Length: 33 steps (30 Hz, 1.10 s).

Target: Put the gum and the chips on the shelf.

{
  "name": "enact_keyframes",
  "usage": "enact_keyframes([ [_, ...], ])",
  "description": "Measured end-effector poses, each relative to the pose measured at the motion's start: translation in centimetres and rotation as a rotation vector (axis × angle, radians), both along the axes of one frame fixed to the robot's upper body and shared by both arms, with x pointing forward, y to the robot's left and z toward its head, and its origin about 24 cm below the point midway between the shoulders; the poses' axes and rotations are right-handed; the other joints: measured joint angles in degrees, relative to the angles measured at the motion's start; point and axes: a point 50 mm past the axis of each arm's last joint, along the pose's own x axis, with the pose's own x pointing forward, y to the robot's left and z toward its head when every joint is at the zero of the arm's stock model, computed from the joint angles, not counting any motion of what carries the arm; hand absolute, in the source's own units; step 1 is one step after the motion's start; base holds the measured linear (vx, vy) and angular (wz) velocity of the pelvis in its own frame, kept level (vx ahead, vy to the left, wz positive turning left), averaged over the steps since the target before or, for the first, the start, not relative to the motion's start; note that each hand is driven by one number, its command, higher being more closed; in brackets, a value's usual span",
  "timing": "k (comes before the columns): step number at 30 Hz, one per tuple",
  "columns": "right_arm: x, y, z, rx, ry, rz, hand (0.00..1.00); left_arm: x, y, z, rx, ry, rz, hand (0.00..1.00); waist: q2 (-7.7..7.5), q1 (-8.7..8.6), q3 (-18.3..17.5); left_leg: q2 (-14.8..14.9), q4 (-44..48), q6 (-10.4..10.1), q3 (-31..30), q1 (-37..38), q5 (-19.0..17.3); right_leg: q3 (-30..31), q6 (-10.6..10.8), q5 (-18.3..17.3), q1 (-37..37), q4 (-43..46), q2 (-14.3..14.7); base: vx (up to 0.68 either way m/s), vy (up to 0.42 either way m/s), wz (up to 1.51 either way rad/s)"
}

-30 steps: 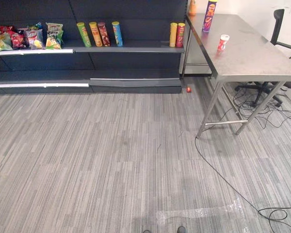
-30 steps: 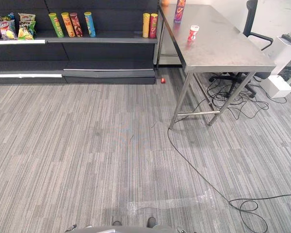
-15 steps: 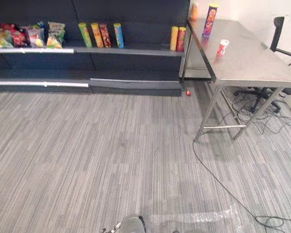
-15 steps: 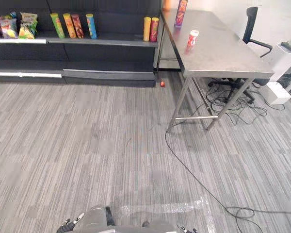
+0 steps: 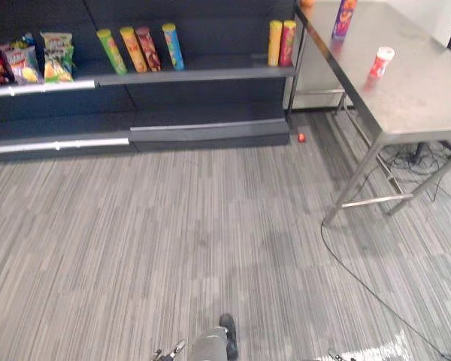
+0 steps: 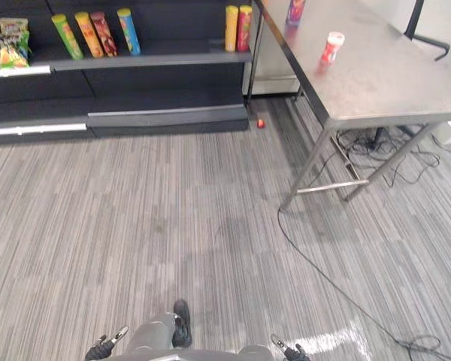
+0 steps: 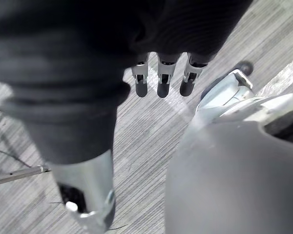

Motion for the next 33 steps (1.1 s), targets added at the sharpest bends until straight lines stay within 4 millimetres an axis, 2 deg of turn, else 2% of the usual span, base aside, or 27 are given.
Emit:
enact_keyframes([
  [1,0.0,0.0,0.0,0.001,0.0,-0.005,0.0,-0.1,0.0,0.0,0.001,0.004,-0.003,0.0,-0.02,-0.17,-0.33,-0.48,-0.68,0.27,0.06,1.52,-0.62,0.1,0.8,3.1,-1.13,3.27,-0.24,0.43,0.179,-0.12],
  [2,0.0,0.0,0.0,0.0,-0.002,-0.009,0.0,0.1,0.1,0.0,0.001,0.003,-0.011,0.0,0.08,-0.33,-0.51,-1.42,-2.75,0.28,-0.11,5.23,-2.04,-0.91,1.31,3.9,-3.79,10.11,-0.21,0.44,0.155,-0.19],
  [3,-0.1,-0.1,0.0,0.0,-0.002,-0.015,0.0,0.2,0.1,0.0,0.007,0.01,-0.04,0.0,0.11,-0.5,-0.47,-2.11,-6.03,0.59,-0.38,9.45,-2.66,-3.72,-1.78,1.88,-6.67,16.4,0.15,0.53,0.157,-0.18],
  [4,-0.1,-0.1,0.0,0.0,-0.002,-0.018,0.0,0.2,0.0,0.0,0.012,0.019,-0.071,0.0,0.3,-0.73,-0.39,-2.3,-7.71,0.75,-0.61,11.66,-2.78,-5.79,-2.96,-0.26,-8.13,18.91,0.29,0.61,0.115,0.07],
  [5,-0.6,-0.2,0.0,-0.005,0.006,-0.025,0.0,0.2,-0.2,-0.1,0.009,0.035,-0.123,0.0,1.21,-2.0,-0.28,-2.3,-11.06,1.15,-2.18,17.01,-3.04,-12.62,-4.3,-6.13,-11.92,22.2,1.67,0.53,0.052,0.25],
  [7,-1.2,-0.4,0.0,-0.007,0.018,-0.042,0.0,0.8,-0.5,-0.1,0.004,0.03,-0.153,0.0,2.03,-2.48,0.18,-1.68,-12.3,1.04,-2.56,20.11,-3.24,-16.46,-5.68,-9.31,-14.63,20.6,3.06,0.41,-0.019,0.29],
  [8,-1.5,-0.7,0.0,-0.012,0.023,-0.054,0.0,1.4,-1.0,-0.1,-0.005,0.018,-0.171,0.0,3.16,-3.13,0.82,-0.74,-12.89,1.03,-3.19,22.68,-3.84,-18.78,-6.95,-10.59,-17.15,15.87,4.93,0.45,-0.072,0.35],
  [9,-1.8,-1.0,0.0,-0.021,0.023,-0.066,0.0,2.0,-1.5,-0.2,-0.018,0.003,-0.17,0.0,4.37,-3.63,1.37,0.35,-13.93,0.55,-3.42,24.96,-4.48,-19.4,-7.01,-10.59,-20.09,9.15,7.14,0.56,-0.108,0.4],
  [11,-1.9,-1.2,0.1,-0.028,0.017,-0.086,0.0,2.4,-2.1,-0.2,-0.037,-0.018,-0.148,0.0,5.4,-4.66,1.61,1.68,-15.69,-0.35,-3.91,27.46,-5.27,-18.78,-5.56,-9.14,-23.45,-1.46,9.07,0.51,-0.14,0.44],
  [12,-2.3,-1.2,0.1,-0.03,0.021,-0.1,0.0,3.1,-3.3,-0.2,-0.069,-0.04,-0.126,0.0,5.74,-5.18,1.85,2.53,-17.26,-1.26,-4.88,29.72,-6.45,-17.85,-5.29,-4.76,-25.26,-13.66,9.32,0.47,-0.174,0.53],
  [13,-2.5,-1.0,0.1,-0.023,0.027,-0.102,0.0,3.3,-3.9,-0.3,-0.088,-0.05,-0.116,0.0,5.59,-5.27,1.82,2.74,-17.58,-1.46,-5.19,30.5,-7.28,-17.24,-5.34,-2.96,-25.53,-17.96,9.06,0.62,-0.255,0.59],
  [14,-3.0,-0.8,0.0,-0.019,0.037,-0.113,0.0,3.8,-4.4,-0.2,-0.103,-0.073,-0.102,0.0,5.17,-5.46,2.1,3.48,-17.78,-1.82,-5.62,33.06,-8.89,-17.38,-5.44,2.84,-25.56,-19.69,8.9,0.53,-0.222,0.27],
  [15,-3.1,-1.0,0.1,-0.024,0.04,-0.11,0.0,3.5,-4.6,-0.3,-0.114,-0.067,-0.09,0.0,5.46,-5.41,2.08,3.63,-17.26,-1.98,-5.4,34.02,-8.87,-17.6,-5.59,4.6,-25.61,-17.94,9.24,0.8,-0.321,0.14],
  [16,-3.0,-1.2,0.1,-0.031,0.033,-0.106,0.0,3.6,-5.3,-0.4,-0.139,-0.076,-0.063,0.0,6.38,-5.43,1.65,5.57,-14.3,-3.39,-4.22,34.24,-6.75,-19.53,-8.61,2.45,-26.24,-12.84,9.66,0.66,-0.278,0.0],
  [17,-2.9,-1.3,0.2,-0.036,0.025,-0.105,0.0,3.6,-5.6,-0.4,-0.147,-0.08,-0.058,0.0,6.81,-5.74,1.49,6.49,-12.74,-3.8,-4.32,33.79,-5.67,-20.08,-8.74,0.85,-26.06,-11.75,10.16,0.77,-0.379,0.08],
  [18,-2.5,-1.5,0.3,-0.044,0.009,-0.102,0.0,3.9,-5.8,-0.3,-0.157,-0.098,-0.031,0.0,7.35,-6.28,1.46,8.71,-7.59,-5.68,-5.02,32.3,-3.39,-21.12,-9.79,-1.88,-24.77,-10.7,11.39,0.62,-0.367,0.06],
  [20,-2.3,-1.7,0.5,-0.049,-0.004,-0.101,0.0,4.2,-5.4,-0.1,-0.155,-0.124,0.018,0.0,7.49,-6.2,1.56,12.36,8.21,-8.09,-7.42,27.12,1.77,-21.88,-11.11,-5.28,-20.65,-10.96,13.74,0.59,-0.325,-0.01],
  [21,-2.1,-1.7,0.6,-0.053,-0.016,-0.1,0.0,4.4,-5.1,0.1,-0.154,-0.147,0.061,0.0,7.64,-6.21,1.6,14.15,21.79,-10.56,-11.29,22.06,6.92,-22.1,-11.84,-7.14,-16.64,-12.14,15.47,0.44,-0.186,-0.03],
  [22,-2.1,-1.8,0.6,-0.056,-0.021,-0.101,0.0,4.4,-5.1,0.1,-0.16,-0.157,0.088,0.0,7.67,-6.17,1.63,14.85,28.34,-11.12,-12.35,19.61,7.88,-22.07,-12.21,-7.8,-14.73,-12.8,16.33,0.52,-0.187,-0.18],
  [23,-1.7,-1.8,0.8,-0.06,-0.04,-0.101,0.0,4.7,-4.9,0.3,-0.159,-0.182,0.13,0.0,7.62,-5.62,1.72,15.91,39.99,-11.62,-12.4,15.35,8.94,-21.68,-13.42,-8.79,-10.73,-14.26,17.68,0.48,-0.155,-0.41],
  [24,-1.5,-1.7,0.8,-0.06,-0.051,-0.096,0.0,4.8,-4.5,0.5,-0.152,-0.193,0.149,0.0,7.02,-4.73,2.03,17.28,46.95,-11.07,-10.45,11.88,8.8,-19.92,-14.52,-9.84,-6.79,-16.3,19.22,0.45,-0.14,-0.57],
  [25,-1.3,-1.8,0.9,-0.061,-0.059,-0.095,0.0,4.7,-4.4,0.5,-0.149,-0.193,0.155,0.0,7.11,-4.56,1.88,17.97,49.1,-10.49,-9.0,10.38,8.45,-18.8,-14.76,-9.99,-4.64,-17.68,19.85,0.42,-0.094,-0.76],
  [27,-0.3,-1.7,0.9,-0.057,-0.082,-0.097,0.0,4.2,-4.0,0.5,-0.136,-0.189,0.18,0.0,6.82,-3.79,1.74,18.52,49.55,-6.61,-3.3,5.42,4.4,-12.63,-14.92,-10.03,1.83,-22.66,20.6,0.47,-0.004,-1.16],
  [28,-0.3,-1.7,0.9,-0.059,-0.08,-0.096,0.0,4.0,-3.9,0.4,-0.129,-0.18,0.172,0.0,6.79,-3.1,1.72,18.31,47.6,-6.05,-1.82,3.52,2.74,-9.79,-14.92,-10.03,3.57,-23.99,20.5,0.52,0.087,-1.56],
  [30,-0.3,-1.7,0.8,-0.051,-0.076,-0.112,0.0,3.2,-3.5,0.2,-0.12,-0.156,0.163,0.0,6.39,-2.84,1.69,17.24,39.98,-6.38,-2.09,0.33,-0.66,-4.04,-14.52,-9.82,6.75,-25.98,20.07,0.47,0.137,-1.51],
  [31,-0.5,-1.4,0.7,-0.039,-0.061,-0.125,0.0,3.0,-3.1,0.3,-0.116,-0.163,0.19,0.0,5.77,-2.42,1.67,16.22,32.82,-6.8,-3.73,-1.09,-2.56,-0.58,-13.52,-10.0,8.28,-26.24,19.39,0.41,0.166,-1.49],
  [33,-1.0,-1.1,0.4,-0.025,-0.035,-0.132,0.0,3.4,-3.0,0.3,-0.116,-0.169,0.181,0.0,4.59,-1.72,1.51,12.35,18.74,-7.77,-11.9,-2.45,-3.25,5.01,-11.68,-11.28,10.8,-26.97,17.27,0.49,0.284,-1.67],
])
